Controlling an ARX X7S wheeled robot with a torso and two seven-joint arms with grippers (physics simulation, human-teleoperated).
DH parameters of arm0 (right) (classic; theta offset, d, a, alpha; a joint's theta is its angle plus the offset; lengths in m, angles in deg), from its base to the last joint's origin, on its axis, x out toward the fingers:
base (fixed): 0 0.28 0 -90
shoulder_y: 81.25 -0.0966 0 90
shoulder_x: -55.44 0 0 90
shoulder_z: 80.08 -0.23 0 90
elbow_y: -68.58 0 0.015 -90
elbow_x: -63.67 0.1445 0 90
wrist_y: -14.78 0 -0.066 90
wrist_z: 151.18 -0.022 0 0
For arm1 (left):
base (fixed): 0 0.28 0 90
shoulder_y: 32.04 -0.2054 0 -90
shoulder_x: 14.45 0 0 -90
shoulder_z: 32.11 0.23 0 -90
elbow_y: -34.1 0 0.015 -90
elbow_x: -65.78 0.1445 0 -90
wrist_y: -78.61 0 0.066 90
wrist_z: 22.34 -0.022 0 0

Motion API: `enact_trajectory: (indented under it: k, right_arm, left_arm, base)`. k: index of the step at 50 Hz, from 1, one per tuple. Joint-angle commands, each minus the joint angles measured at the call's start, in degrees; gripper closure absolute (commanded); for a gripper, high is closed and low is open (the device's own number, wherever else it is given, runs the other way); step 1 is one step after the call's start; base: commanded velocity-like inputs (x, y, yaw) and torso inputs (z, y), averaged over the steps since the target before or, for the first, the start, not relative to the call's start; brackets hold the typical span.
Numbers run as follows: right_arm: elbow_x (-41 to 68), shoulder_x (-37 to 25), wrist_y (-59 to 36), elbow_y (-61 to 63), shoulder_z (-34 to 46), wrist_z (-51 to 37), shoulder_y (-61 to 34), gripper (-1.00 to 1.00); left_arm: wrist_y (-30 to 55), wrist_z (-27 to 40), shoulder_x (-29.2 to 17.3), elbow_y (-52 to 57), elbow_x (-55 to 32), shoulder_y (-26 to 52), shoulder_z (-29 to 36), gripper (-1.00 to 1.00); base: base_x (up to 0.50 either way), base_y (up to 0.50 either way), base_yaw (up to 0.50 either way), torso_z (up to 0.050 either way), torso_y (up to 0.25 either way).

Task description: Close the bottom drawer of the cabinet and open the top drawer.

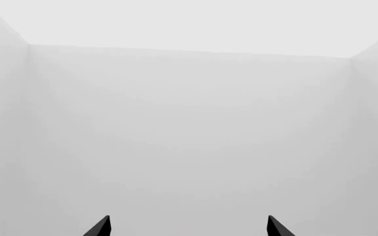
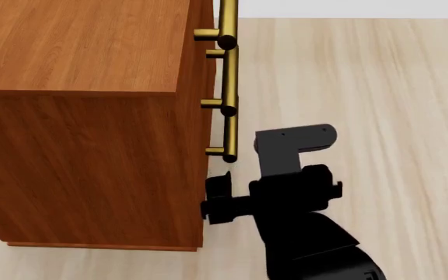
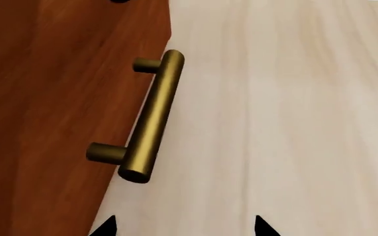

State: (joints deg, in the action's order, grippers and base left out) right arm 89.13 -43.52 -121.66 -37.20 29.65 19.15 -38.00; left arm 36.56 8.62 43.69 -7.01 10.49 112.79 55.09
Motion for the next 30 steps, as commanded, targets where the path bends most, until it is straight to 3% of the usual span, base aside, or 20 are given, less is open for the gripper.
enact_trajectory:
  k: [1,30]
  right_arm:
    - [6.42,-1.33,-4.45,11.05,-1.05,-4.48,3.03,-1.00]
    - [12.97,-7.84,-21.76,31.78,-7.84,-15.44,3.08,-1.00]
  left_arm:
    - [0.10,0.56,0.11,0.17,-0.74,0.57,0.31,-1.00]
    - [-0.17,2.04,-0.65,0.78,-3.89,1.23,-1.21,-1.00]
  base:
    - [0.00,0.00,0.00,0.000,0.000]
    - [0.00,0.00,0.00,0.000,0.000]
